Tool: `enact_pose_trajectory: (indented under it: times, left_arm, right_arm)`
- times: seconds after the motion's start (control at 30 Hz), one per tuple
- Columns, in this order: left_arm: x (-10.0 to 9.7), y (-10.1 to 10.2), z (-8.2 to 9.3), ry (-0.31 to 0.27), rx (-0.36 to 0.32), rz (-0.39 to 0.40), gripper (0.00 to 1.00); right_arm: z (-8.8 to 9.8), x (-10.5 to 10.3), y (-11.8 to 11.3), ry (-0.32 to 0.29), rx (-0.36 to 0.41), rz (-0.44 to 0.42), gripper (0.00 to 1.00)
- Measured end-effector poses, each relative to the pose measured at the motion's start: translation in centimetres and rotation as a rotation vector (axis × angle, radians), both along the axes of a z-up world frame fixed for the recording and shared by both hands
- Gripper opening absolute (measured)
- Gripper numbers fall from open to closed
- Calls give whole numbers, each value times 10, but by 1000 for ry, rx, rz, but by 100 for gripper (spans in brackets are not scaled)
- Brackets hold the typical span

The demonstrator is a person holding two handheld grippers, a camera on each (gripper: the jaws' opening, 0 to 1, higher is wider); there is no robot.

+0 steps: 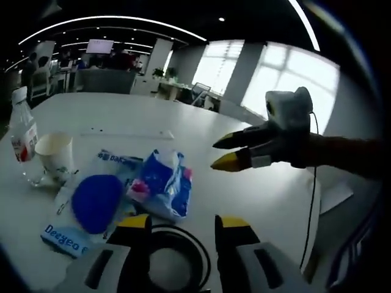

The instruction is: Arrange the tabletop items into an orderly group along one side of the table until the central work area is clear of visible clutter.

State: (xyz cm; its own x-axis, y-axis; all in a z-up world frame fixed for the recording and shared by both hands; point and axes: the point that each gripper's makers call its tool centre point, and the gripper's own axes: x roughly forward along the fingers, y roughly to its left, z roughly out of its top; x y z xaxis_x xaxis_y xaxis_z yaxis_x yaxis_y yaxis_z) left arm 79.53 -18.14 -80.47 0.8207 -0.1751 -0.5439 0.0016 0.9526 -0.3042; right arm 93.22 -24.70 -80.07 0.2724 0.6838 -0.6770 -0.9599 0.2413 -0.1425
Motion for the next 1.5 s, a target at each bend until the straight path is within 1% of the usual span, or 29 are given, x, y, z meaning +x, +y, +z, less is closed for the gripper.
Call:
enact_pose_trajectory:
  times: [0.1, 0.3, 0.4, 0.5, 0.63, 0.73, 0.8, 0.9, 1.03, 1.1, 1.17, 1.27, 1.4, 1.5]
  left_arm:
    - [6, 3, -4, 6, -12, 9, 35]
    - [11, 3, -12, 25, -30, 17, 32]
    - [14, 0, -17, 35, -37, 11, 31]
    - [17, 1, -19, 41, -45, 15, 30]
    - [20, 3, -22, 51, -57, 28, 30]
    - [22, 4, -24, 60, -65, 35, 29]
    - [23, 5, -28, 66, -69, 36, 28]
    - [25, 6, -30, 79, -82, 43, 27]
    - [28, 7, -32, 82, -87, 45, 26]
    - [30, 4, -32, 89, -94, 44, 25]
    - [32, 3, -36, 96, -93, 38, 24]
    - [33, 2, -43, 117, -109, 42, 23]
    - [34, 3, -45, 124, -116, 45, 21]
    - [33, 3, -47, 139, -128, 49, 19]
  right_arm:
    - [-5, 3, 4, -8, -4, 1, 26]
    - [-10, 9, 8, -13, -1, -21, 24]
    - [-12, 11, 10, -4, 11, -34, 18]
    - [-11, 10, 12, 6, 14, -45, 19]
    - [-18, 14, 18, 7, 7, -42, 19]
    - [-20, 16, 21, 4, 1, -41, 17]
    - [-21, 16, 23, 6, -3, -43, 16]
    - [-33, 20, 28, 7, -15, -33, 14]
    - [-33, 21, 29, 2, -23, -24, 11]
    - [-33, 23, 31, -2, -30, -20, 10]
    - [-34, 24, 34, 1, -28, -16, 10]
    - [-39, 25, 39, 3, -32, -1, 9]
    - [-43, 26, 40, 14, -38, 12, 7]
    - [-51, 28, 42, 25, -43, 16, 4]
